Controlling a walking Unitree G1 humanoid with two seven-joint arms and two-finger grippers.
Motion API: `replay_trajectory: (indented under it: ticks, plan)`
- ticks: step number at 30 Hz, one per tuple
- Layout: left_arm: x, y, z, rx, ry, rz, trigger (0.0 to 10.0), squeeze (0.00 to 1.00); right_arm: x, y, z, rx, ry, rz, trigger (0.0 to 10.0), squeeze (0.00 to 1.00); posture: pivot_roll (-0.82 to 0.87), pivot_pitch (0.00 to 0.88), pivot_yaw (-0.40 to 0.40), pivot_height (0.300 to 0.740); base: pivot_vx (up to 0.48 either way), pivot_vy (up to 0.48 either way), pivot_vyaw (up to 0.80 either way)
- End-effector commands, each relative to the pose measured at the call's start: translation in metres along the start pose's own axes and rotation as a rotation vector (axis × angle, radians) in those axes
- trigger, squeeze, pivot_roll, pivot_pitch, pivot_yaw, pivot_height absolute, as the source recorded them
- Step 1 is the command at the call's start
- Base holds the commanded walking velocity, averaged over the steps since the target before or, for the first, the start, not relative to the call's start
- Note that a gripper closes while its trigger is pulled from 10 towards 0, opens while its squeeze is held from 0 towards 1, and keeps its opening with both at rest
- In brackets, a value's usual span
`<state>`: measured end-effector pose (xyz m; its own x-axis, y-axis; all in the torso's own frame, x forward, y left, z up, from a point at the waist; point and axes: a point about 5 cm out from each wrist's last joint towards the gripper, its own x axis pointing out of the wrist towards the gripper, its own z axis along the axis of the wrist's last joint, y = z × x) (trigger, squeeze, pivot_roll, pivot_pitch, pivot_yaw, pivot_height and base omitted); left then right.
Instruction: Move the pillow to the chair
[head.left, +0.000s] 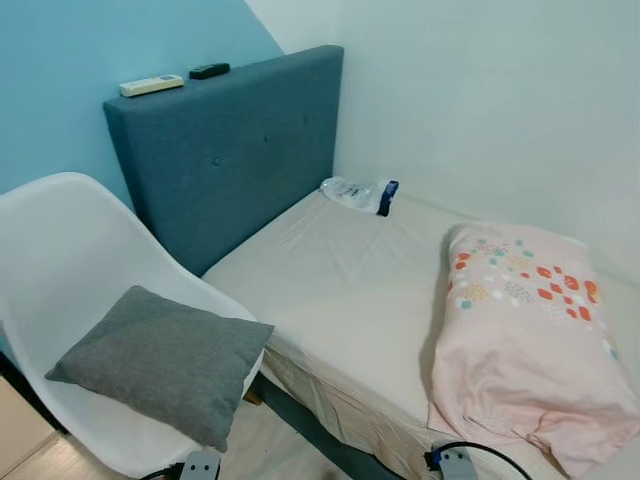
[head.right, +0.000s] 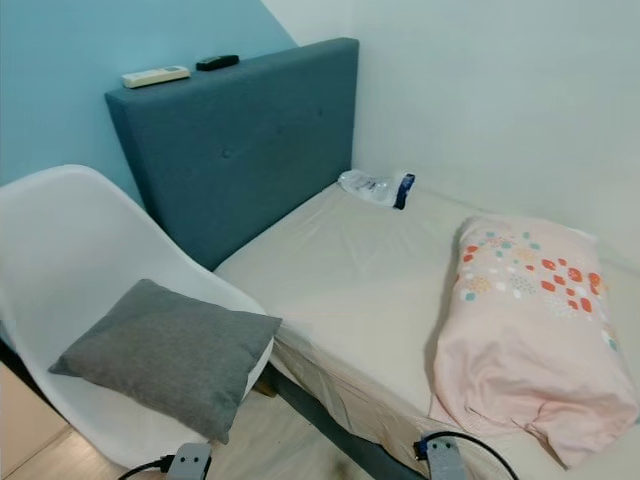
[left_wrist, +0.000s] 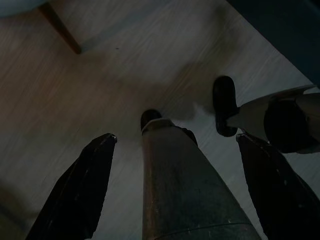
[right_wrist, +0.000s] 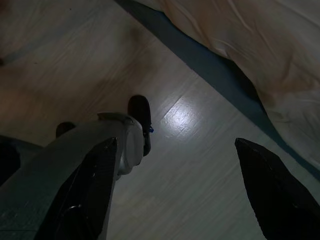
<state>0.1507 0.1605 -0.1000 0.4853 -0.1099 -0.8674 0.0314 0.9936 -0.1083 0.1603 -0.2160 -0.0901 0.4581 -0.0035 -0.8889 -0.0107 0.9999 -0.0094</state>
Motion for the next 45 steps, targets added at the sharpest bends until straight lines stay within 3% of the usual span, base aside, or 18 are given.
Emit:
replay_trajectory:
  ticks: [1, 8, 15, 18, 23, 28, 33, 40, 43, 45]
  plan:
    - [-0.001, 0.001, -0.008, -0.002, 0.018, 0.009, 10.0, 0.0, -0.001, 0.001, -0.007, 0.015, 0.014, 0.001, 10.0, 0.0, 0.0, 0.0, -0.041, 0.74, 0.0, 0.0, 0.0]
    - [-0.003, 0.002, -0.015, 0.013, 0.044, 0.012, 10.0, 0.0, 0.0, 0.002, -0.009, 0.028, 0.019, -0.003, 10.0, 0.0, 0.0, 0.0, -0.033, 0.74, 0.0, 0.0, 0.0]
    - [0.0, 0.007, 0.01, 0.0, -0.018, 0.011, 10.0, 0.0, 0.001, 0.003, 0.007, 0.015, -0.018, 0.005, 10.0, 0.0, 0.01, 0.0, -0.026, 0.74, 0.0, 0.0, 0.0]
    - [0.001, 0.007, 0.02, 0.032, -0.037, 0.013, 10.0, 0.0, 0.001, -0.001, 0.019, 0.027, -0.052, -0.011, 10.0, 0.0, 0.01, 0.0, -0.015, 0.74, 0.0, 0.0, 0.0]
    - [0.0, 0.009, 0.01, 0.089, 0.012, 0.009, 10.0, 0.0, 0.001, -0.002, 0.016, 0.024, -0.036, -0.018, 10.0, 0.0, -0.01, 0.0, 0.002, 0.74, 0.0, 0.0, 0.0]
    - [0.0, 0.01, 0.009, 0.09, 0.015, 0.01, 10.0, 0.0, 0.001, 0.0, 0.015, 0.03, -0.035, -0.015, 10.0, 0.0, -0.01, 0.0, 0.002, 0.74, 0.0, 0.0, 0.0]
    - [-0.004, 0.018, -0.003, 0.068, 0.037, 0.025, 10.0, 0.0, 0.004, 0.021, 0.004, -0.009, 0.001, 0.036, 10.0, 0.0, 0.02, 0.0, -0.009, 0.74, 0.0, 0.0, 0.0]
    - [-0.003, 0.019, 0.006, 0.016, -0.007, 0.04, 10.0, 0.0, 0.006, 0.039, 0.007, -0.079, -0.001, 0.096, 10.0, 0.0, 0.05, 0.0, -0.041, 0.74, 0.0, 0.0, 0.0]
    - [-0.002, 0.018, 0.011, -0.005, -0.026, 0.047, 10.0, 0.0, 0.007, 0.046, 0.011, -0.029, -0.014, 0.111, 10.0, 0.0, 0.08, 0.0, -0.059, 0.74, 0.0, 0.0, 0.0]
    - [-0.002, 0.019, 0.012, -0.022, -0.031, 0.061, 10.0, 0.0, 0.007, 0.055, 0.009, -0.114, 0.002, 0.144, 10.0, 0.0, 0.08, 0.0, -0.058, 0.74, 0.0, 0.0, 0.0]
